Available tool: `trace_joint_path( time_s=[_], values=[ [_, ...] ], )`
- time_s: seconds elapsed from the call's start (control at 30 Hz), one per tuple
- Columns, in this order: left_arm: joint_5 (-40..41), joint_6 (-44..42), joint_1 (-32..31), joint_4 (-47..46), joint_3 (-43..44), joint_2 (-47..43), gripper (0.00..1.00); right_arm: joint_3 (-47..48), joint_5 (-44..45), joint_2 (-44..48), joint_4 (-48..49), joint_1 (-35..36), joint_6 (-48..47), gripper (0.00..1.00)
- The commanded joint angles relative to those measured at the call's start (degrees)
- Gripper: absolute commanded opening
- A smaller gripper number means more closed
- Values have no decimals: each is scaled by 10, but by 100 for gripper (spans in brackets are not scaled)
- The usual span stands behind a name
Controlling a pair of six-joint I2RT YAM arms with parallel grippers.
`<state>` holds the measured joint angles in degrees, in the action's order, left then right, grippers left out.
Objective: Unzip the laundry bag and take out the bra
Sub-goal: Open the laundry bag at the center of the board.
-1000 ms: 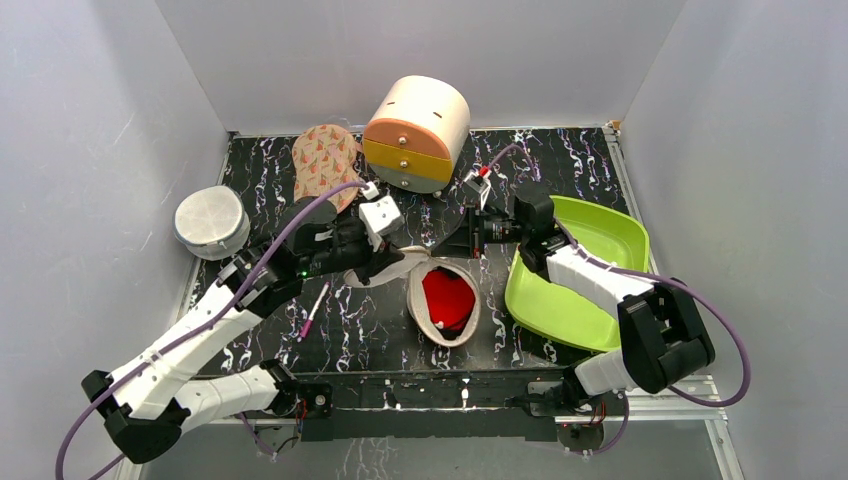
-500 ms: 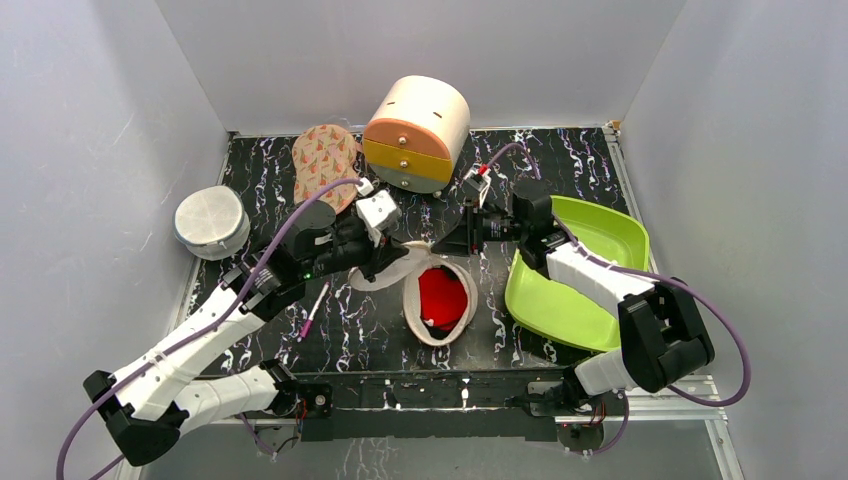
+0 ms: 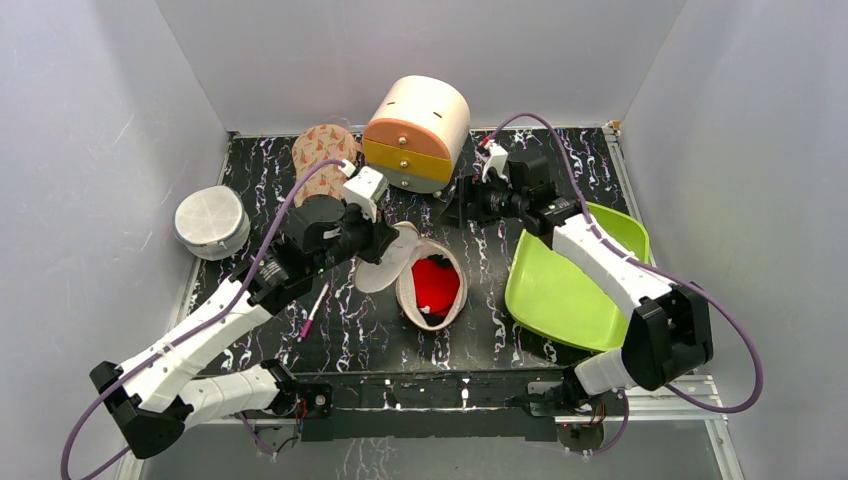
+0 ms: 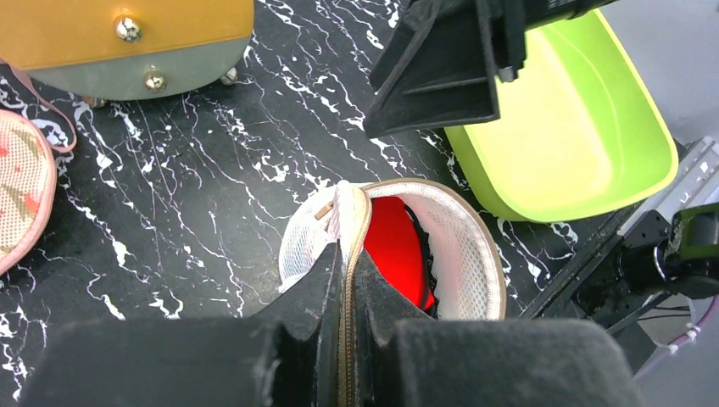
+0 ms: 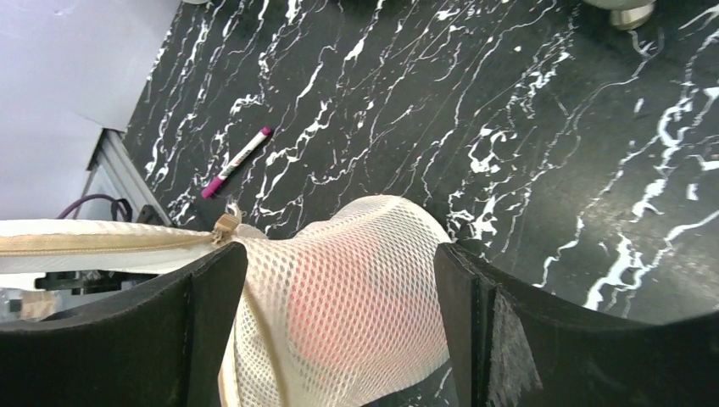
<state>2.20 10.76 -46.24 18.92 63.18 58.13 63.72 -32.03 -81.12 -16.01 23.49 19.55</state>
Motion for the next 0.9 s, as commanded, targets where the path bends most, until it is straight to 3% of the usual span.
trace_joint_path(
  time_s=[0.0,0.2,0.4,0.73,0.87],
  values=[
    [28,34,-2,5,30,9,0,54,50,27,-86,2,-57,76],
    [59,36,-2,9,31,16,0,44,79,76,-91,84,-69,52],
    [74,28,-2,23,44,26,0,-7,166,107,-56,217,-54,51],
    [108,-1,4,68,60,64,0,-66,184,75,-42,235,-37,49],
    [148,-66,31,94,51,102,13,-72,221,67,-53,235,-36,50]
  ],
)
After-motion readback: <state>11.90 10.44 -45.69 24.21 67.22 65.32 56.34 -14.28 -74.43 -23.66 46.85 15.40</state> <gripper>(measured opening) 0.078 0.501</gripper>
